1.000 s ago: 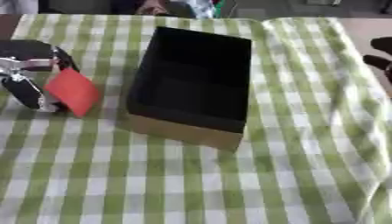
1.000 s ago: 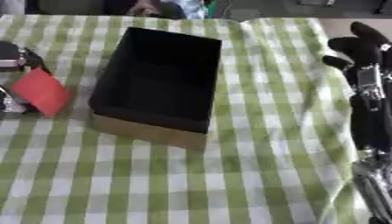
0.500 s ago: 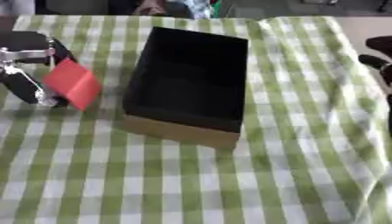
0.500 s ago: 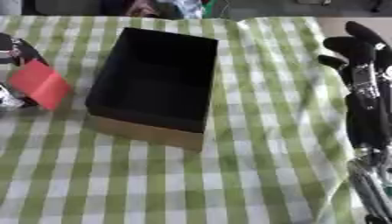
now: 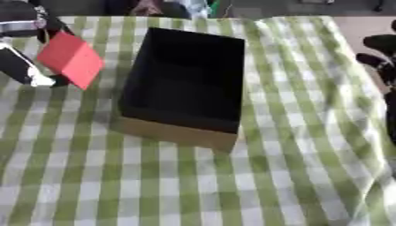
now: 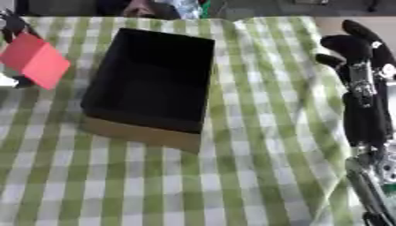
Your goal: Pick up objects on the table and place them in the box.
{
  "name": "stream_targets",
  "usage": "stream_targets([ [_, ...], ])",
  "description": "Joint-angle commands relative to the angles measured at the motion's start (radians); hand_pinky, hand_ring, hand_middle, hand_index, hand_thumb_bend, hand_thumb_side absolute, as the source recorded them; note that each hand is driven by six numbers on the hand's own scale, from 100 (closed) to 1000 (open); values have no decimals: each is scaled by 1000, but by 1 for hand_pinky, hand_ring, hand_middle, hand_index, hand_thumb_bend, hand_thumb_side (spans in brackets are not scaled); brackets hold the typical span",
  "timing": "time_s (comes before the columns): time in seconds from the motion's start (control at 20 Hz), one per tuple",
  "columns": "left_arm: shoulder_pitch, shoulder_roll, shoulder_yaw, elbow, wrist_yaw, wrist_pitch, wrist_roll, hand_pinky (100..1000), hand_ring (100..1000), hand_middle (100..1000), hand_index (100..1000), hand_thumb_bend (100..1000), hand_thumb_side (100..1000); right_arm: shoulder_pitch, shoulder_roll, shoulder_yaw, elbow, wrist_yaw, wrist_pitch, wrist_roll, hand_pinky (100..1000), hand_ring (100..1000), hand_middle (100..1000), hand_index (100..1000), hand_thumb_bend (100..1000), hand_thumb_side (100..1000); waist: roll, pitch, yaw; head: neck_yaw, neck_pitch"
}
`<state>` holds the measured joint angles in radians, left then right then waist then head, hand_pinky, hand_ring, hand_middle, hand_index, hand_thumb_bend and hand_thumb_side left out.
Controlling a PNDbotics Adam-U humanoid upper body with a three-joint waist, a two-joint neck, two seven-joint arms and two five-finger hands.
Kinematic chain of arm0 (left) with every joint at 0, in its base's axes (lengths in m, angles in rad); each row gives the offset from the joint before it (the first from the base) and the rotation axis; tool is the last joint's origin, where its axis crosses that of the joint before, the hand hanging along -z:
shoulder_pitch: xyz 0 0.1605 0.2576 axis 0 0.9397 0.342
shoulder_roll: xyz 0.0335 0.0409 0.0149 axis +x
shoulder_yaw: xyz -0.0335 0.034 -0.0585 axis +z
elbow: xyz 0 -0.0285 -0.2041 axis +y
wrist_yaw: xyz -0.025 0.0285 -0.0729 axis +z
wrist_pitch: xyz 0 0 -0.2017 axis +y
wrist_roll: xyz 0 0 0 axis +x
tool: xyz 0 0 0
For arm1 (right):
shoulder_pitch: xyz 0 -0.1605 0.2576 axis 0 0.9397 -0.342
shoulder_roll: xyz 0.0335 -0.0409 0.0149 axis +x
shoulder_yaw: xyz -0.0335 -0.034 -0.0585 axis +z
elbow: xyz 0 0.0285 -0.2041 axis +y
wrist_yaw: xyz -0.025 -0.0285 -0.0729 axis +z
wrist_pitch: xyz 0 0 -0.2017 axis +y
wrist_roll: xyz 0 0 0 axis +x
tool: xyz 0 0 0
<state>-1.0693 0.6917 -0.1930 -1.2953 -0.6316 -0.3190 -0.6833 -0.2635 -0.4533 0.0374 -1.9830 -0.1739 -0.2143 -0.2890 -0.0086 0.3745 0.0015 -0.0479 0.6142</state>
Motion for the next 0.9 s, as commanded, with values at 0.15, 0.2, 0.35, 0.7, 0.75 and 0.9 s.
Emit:
stream_targets([
  [0.15,-61,-54,-9,-12,-43,55,132,609,606,526,531,100,334,-7,-20,-7,-17,-9,-2,3,766,822,686,869,100,712,12,-32,-2,1,7],
  [0.2,-67,-70,-15,-8,-50,68,152,610,605,527,531,100,344,-8,-20,-7,-17,-9,-2,4,766,822,686,869,100,712,12,-33,-2,4,9],
  [0.35,-82,-115,-35,1,-61,93,193,613,600,526,529,100,360,-10,-21,-6,-17,-12,-2,6,766,822,686,869,100,712,12,-34,-3,11,11],
  [0.7,-119,-220,-75,27,-79,117,221,616,596,525,529,100,367,-19,-17,-3,-17,-23,0,14,766,823,686,869,100,711,11,-36,-9,22,9],
  [0.75,-123,-234,-80,37,-88,119,220,615,597,525,530,100,368,-20,-16,-2,-17,-24,0,15,766,823,686,869,100,711,10,-36,-10,23,9],
  [0.9,-127,-269,-90,76,-126,125,230,613,598,527,543,100,377,-23,-14,0,-17,-27,2,19,767,823,687,869,100,709,11,-36,-15,29,8],
])
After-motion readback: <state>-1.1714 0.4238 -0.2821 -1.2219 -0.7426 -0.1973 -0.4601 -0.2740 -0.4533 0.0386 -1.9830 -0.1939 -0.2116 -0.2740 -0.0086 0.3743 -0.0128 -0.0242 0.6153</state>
